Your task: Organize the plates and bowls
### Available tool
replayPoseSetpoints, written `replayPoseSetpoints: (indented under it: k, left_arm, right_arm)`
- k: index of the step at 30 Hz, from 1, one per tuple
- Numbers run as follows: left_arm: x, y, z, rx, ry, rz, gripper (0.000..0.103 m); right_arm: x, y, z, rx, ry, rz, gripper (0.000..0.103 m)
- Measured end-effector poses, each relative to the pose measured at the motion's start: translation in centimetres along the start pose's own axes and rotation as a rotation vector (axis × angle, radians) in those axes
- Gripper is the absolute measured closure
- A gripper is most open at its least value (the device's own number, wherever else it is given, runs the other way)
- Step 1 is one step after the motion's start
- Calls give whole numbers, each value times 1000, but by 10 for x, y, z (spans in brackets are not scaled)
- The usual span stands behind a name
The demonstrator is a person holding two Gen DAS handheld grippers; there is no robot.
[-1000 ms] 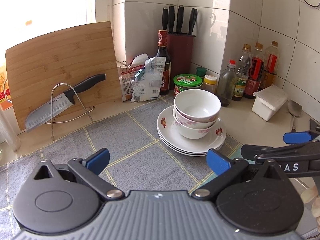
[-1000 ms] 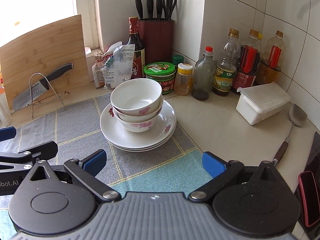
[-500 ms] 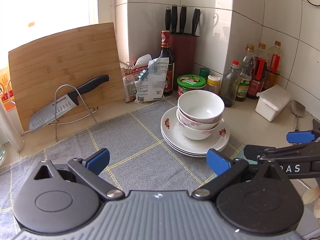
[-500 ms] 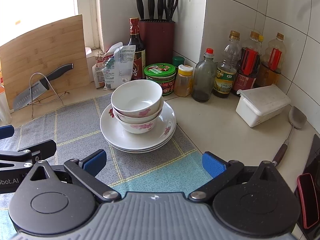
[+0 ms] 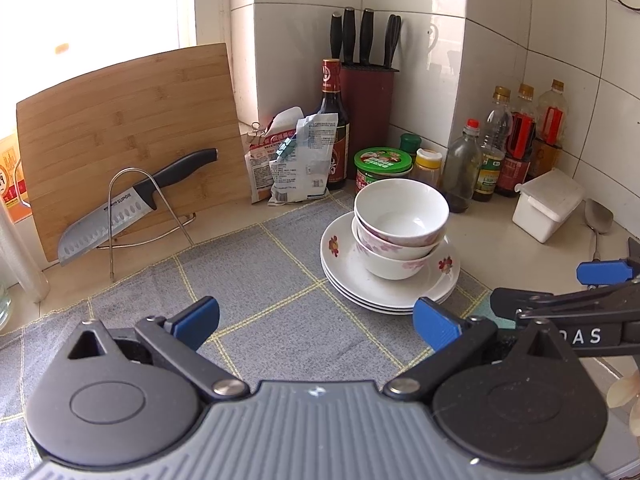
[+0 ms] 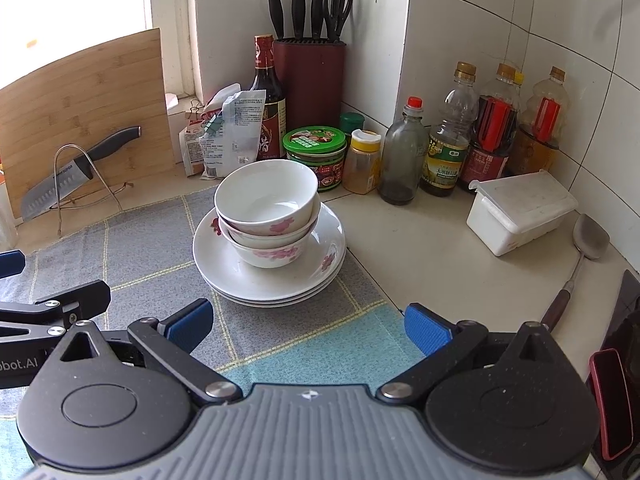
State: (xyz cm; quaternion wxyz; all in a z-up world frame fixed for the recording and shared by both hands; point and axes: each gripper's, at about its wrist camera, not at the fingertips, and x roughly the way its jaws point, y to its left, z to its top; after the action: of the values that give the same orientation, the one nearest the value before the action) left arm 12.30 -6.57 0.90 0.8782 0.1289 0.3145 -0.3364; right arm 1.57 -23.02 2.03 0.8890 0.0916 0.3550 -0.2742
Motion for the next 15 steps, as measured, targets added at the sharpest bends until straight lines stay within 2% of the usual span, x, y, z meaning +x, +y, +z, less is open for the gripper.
replayPoseSetpoints:
  k: [15]
  left_arm:
    - [2, 0, 1, -1, 6, 1, 1]
  right_arm:
    - [1, -1, 1, -3, 2, -8, 0]
